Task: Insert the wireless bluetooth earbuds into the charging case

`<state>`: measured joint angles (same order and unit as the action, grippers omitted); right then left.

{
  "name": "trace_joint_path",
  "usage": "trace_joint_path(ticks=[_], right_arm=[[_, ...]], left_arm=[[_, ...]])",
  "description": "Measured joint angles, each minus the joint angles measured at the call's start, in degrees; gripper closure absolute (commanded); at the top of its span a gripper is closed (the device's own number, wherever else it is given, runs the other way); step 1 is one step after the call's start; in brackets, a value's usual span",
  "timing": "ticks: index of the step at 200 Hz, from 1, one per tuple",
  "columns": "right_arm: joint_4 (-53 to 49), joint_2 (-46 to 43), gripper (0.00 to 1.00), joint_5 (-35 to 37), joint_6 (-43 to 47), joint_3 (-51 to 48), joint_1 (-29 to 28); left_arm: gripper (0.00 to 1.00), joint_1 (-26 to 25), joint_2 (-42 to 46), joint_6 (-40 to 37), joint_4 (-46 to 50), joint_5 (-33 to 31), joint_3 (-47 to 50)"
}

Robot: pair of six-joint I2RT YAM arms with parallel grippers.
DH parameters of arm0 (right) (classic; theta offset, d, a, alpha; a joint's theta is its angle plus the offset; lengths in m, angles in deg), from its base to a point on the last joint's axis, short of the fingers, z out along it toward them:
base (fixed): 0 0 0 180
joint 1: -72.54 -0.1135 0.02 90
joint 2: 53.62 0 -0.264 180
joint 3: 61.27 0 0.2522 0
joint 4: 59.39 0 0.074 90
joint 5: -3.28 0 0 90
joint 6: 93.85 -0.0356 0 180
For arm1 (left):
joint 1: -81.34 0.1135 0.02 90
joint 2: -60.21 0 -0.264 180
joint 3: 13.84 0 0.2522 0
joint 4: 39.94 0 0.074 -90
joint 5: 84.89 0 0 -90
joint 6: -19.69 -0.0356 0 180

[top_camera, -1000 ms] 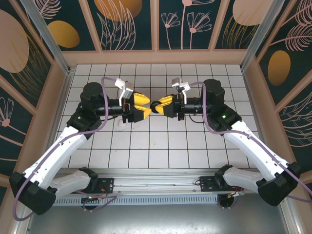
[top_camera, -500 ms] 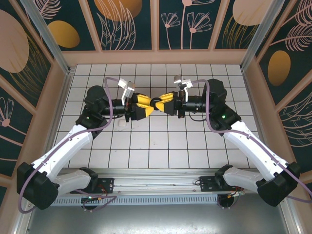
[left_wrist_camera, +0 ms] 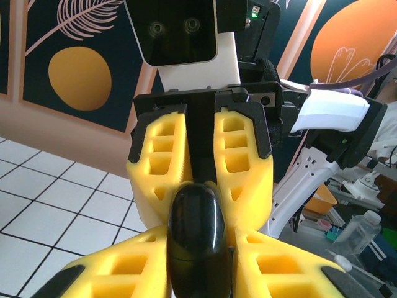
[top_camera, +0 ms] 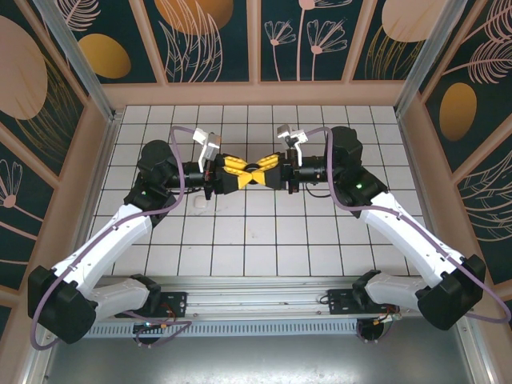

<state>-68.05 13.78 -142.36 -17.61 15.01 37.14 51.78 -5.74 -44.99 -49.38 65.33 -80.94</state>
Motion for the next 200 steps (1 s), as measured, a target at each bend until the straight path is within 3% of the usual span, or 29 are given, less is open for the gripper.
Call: trace_joint_path(ticks=[17, 119, 148, 177, 200], right_arm=[[-0.55, 0.00, 1.00, 0.09, 0.33, 0.02, 0.00], [-3.02, 0.00, 1.00, 0.11, 2.23, 0.66, -0.07], [-3.23, 0.00, 1.00, 0.13, 2.51, 0.66, -0.04], [-3.65, 0.00, 1.00, 0.24, 2.95, 0.72, 0.02], [-3.85, 0.00, 1.00, 0.02, 3.39, 0.76, 0.07]], left_arm=[[0.63, -0.02, 0.00, -0.76, 0.52, -0.02, -0.02], [0.59, -0.02, 0.00, -2.73, 3.74, -0.09, -0.02], [0.64, -0.02, 0.00, -3.17, 4.17, -0.02, -0.02], [0.85, -0.07, 0.04, -3.63, 4.79, 0.61, -0.02], [0.84, 0.00, 0.11, -3.85, 5.07, 0.66, -0.04]])
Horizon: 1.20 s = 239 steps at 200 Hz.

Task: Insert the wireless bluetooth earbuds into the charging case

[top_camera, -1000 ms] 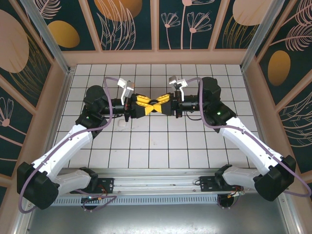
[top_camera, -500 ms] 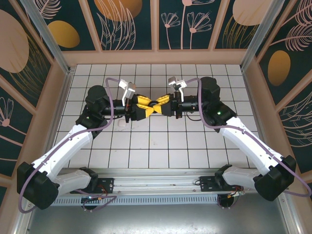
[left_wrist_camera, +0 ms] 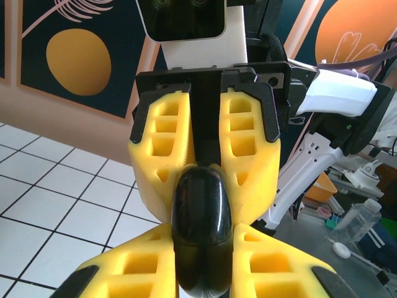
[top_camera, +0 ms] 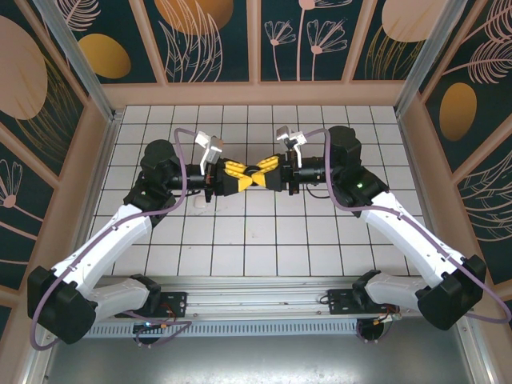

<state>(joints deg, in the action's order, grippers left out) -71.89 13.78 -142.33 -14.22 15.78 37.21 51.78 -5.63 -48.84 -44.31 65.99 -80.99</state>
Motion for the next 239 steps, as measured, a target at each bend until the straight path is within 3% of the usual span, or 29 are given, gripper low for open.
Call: trace_joint_path(ticks=[19, 47, 74, 115, 170, 239], right_arm=[[-0.22, 0.00, 1.00, 0.00, 0.00, 0.00, 0.00], [-0.26, 0.00, 0.70, 0.66, -0.04, 0.00, 0.00], [-1.73, 0.24, 0.57, 4.17, -0.76, 0.35, 0.04], [-3.69, 3.45, 0.55, 5.49, -2.14, 1.73, 0.22], [-3.28, 5.73, 0.53, 9.22, -5.49, 1.79, 2.05], [-2.56, 5.73, 0.48, 9.25, -6.71, 0.96, 1.86]], left_arm=[[0.91, 0.00, 0.02, -0.09, 0.35, -0.04, 0.02], [1.00, 0.00, 0.22, -1.14, 0.83, -0.48, 0.02], [1.00, 0.00, 0.90, -4.00, 1.75, -2.93, 0.11], [1.00, 0.70, 3.61, -10.60, 3.23, -7.13, 3.82], [1.00, 0.13, 8.31, -17.42, 4.70, -7.34, 9.79], [1.00, 0.09, 10.86, -15.78, 2.82, -11.91, 15.04]])
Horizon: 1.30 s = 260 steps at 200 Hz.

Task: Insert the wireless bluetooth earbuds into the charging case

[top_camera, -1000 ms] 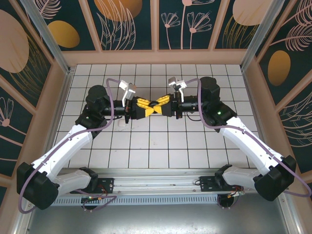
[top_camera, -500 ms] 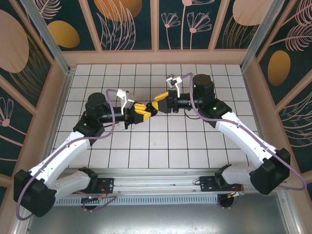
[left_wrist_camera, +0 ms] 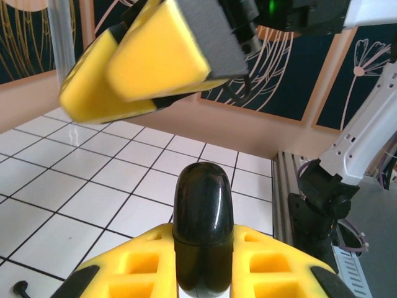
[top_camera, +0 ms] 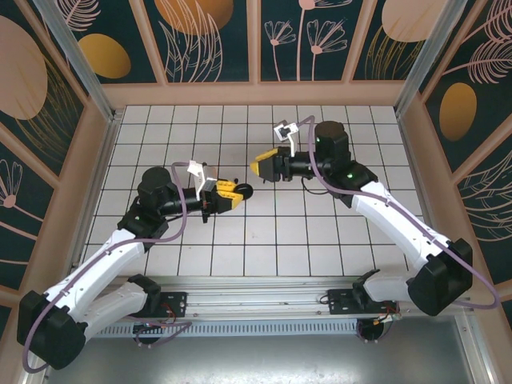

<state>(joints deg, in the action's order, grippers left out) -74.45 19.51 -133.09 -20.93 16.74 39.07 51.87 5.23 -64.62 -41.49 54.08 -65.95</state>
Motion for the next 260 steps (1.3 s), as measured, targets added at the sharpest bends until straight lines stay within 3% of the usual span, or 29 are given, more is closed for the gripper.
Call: trace_joint_path(ticks=[60, 126, 182, 260], right_arm=[[0.96, -2.80, 0.43, 0.00, 3.80, -4.44, -5.81], [0.85, -2.80, 0.42, 0.00, 6.69, -4.44, -5.97], [1.51, -4.42, 0.33, -0.55, 6.71, -7.45, -5.97], [2.29, -4.76, 0.39, 1.07, 4.50, -7.63, -3.80]], left_arm=[[1.00, 0.00, -1.60, 5.62, -4.57, 3.76, 0.57], [1.00, 0.00, -2.51, 8.04, -4.87, 5.99, 0.20], [1.00, 0.00, -2.43, 8.13, -4.94, 6.29, -0.20], [1.00, 0.28, -2.58, 8.15, -4.31, 5.68, -0.96]])
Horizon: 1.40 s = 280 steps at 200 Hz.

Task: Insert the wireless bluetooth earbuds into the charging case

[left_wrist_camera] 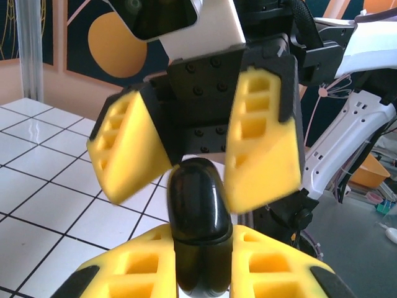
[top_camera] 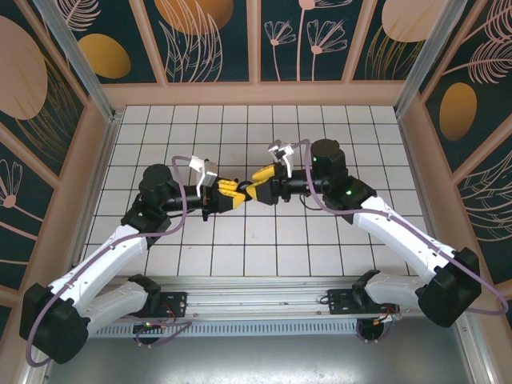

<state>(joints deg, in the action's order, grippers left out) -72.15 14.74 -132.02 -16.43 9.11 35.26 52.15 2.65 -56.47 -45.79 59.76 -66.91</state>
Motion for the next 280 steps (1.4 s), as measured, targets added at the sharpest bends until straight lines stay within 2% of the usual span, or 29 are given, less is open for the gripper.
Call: trace_joint_path(ticks=[24, 94, 174, 243, 266, 280], right_arm=[[1.44, 0.22, 0.39, 0.26, -2.93, -0.02, 2.82], [2.08, 2.58, 0.38, -1.20, -5.86, 1.36, 2.60], [0.24, 0.79, 0.36, 1.03, -6.27, 1.79, 2.32], [-2.49, -0.33, 0.38, 7.34, -8.24, 2.60, 3.41], [-3.43, -0.28, 0.29, 7.72, -8.22, 3.56, 3.19], [-3.43, -0.28, 0.28, 7.34, -7.08, 3.72, 1.64]], left_arm=[[1.00, 0.02, 0.28, 0.00, -0.33, 0.13, 0.00], [1.00, 0.26, 1.42, -0.61, 0.72, -2.47, 0.31], [1.00, -0.07, 4.33, -3.06, 2.49, -6.67, 0.42], [1.00, -0.07, 6.19, -4.17, 4.92, -9.79, 0.44], [1.00, -0.07, 6.21, -4.22, 5.42, -10.16, 0.46], [1.00, -0.07, 6.03, -4.20, 5.70, -9.60, 0.46]])
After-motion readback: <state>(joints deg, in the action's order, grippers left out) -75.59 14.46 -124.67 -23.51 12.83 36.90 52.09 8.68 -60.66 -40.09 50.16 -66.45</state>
